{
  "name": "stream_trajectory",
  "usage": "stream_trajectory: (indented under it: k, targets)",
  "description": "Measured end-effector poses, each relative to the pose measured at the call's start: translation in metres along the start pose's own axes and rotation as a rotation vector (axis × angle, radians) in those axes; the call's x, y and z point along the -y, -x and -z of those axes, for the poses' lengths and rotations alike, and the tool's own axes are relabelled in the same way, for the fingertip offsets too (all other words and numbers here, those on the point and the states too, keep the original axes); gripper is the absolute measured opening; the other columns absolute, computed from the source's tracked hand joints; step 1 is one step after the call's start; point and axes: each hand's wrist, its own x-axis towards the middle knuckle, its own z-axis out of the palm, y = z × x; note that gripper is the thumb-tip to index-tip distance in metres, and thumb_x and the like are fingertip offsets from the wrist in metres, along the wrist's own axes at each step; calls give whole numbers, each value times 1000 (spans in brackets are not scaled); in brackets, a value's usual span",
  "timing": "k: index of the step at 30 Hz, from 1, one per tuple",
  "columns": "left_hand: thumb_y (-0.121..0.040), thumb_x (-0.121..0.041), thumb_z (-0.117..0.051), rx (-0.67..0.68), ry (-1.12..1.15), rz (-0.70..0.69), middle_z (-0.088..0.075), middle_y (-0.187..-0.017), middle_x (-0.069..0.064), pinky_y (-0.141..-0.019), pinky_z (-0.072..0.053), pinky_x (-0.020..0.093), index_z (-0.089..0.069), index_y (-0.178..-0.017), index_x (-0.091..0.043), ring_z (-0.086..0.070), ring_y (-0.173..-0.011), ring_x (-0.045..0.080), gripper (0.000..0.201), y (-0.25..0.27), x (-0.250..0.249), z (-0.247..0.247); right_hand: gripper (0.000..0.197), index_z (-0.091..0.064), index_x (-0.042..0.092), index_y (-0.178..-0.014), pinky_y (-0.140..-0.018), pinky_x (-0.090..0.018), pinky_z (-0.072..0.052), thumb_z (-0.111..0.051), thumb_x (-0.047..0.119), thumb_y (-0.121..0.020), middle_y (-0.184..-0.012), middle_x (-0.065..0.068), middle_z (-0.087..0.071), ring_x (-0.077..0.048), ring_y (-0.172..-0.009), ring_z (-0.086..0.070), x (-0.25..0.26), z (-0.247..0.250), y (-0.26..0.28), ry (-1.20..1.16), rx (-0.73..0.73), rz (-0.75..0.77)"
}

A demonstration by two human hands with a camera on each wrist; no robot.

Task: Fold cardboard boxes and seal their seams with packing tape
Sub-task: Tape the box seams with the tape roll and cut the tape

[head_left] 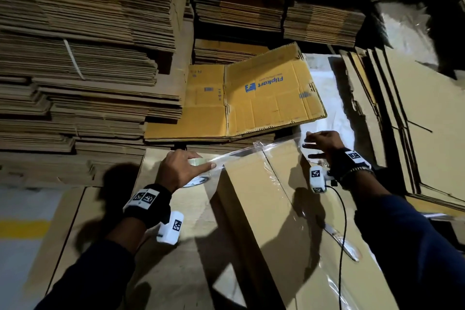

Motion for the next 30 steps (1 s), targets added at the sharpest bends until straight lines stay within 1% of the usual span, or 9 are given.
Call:
stream_trajectory:
  k: [4, 8, 12, 15, 18, 19, 22, 27, 30]
  targets:
    - [-60, -92, -70, -14, 41, -2, -79, -98, -15, -87, -54, 31, -83, -89, -33, -71, -100, 13, 67, -6, 13, -13, 29, -67, -7, -108, -83, -57, -61, -72, 20, -98, -101, -19, -77, -33, -94, -77, 4, -6, -10, 39, 27, -68]
    - [-62, -89, -73, -33, 75, 2, -78, -90, -13, -68, -47, 24, -83, -89, -29, -70, -86, 9, 67, -1, 15, -26, 23, -70, -9, -106, -78, -48, -61, -72, 12, -96, -102, -21, -75, -35, -91, -73, -9, -16, -23, 86, 11, -156]
    - [-66, -80, -79, -7, 169, 59, -74, -76, -19, -61, -48, 26, -80, -79, -31, -69, -73, 3, 51, 1, 17, -46, 20, -66, -1, -82, -57, -36, -52, -69, 14, -95, -74, -20, -63, -30, -64, -64, -26, -34, -29, 181, -36, -215]
    - [-62, -87, -71, -5, 234, 95, -74, -71, -16, -67, -57, 33, -78, -77, -28, -70, -67, 4, 61, 2, 18, -63, 24, -60, 11, -69, -74, -38, -53, -62, 8, -92, -79, -16, -64, -30, -84, -68, -37, -38, -41, 344, -9, -216]
    - [-61, -89, -69, 1, 277, 92, -76, -73, -11, -69, -57, 34, -77, -77, -27, -72, -70, 8, 65, 0, 21, -71, 20, -55, 25, -80, -101, -46, -55, -66, 21, -97, -98, -6, -61, -26, -94, -61, -46, -28, -54, 300, 13, -242]
    - [-61, -89, -70, 4, 283, 90, -76, -74, -11, -69, -57, 34, -77, -76, -27, -73, -72, 9, 64, -1, 22, -72, 17, -57, 24, -83, -97, -48, -56, -66, 22, -98, -104, -7, -61, -26, -94, -60, -45, -25, -52, 265, 15, -268]
    - [-61, -88, -71, 10, 291, 91, -76, -77, -13, -69, -55, 32, -74, -71, -27, -73, -77, 11, 61, -1, 23, -72, 8, -67, 7, -95, -74, -35, -52, -65, 14, -99, -101, -13, -66, -29, -91, -64, -26, -25, -42, 284, 54, -328]
    - [-64, -83, -75, 20, 292, 65, -79, -109, -10, -73, -46, 25, -74, -68, -24, -72, -95, 9, 59, -3, 25, -71, 29, -67, -2, -107, -90, -42, -60, -73, 18, -87, -111, -17, -73, -34, -100, -72, 0, -37, -46, 779, 6, -173]
    - [-70, -72, -81, 24, 300, 65, -79, -113, -9, -73, -44, 23, -76, -70, -22, -72, -100, 12, 50, -3, 24, -72, 33, -67, -2, -112, -91, -42, -59, -74, 20, -88, -109, -19, -71, -35, -103, -72, -2, -34, -44, 871, 22, -181]
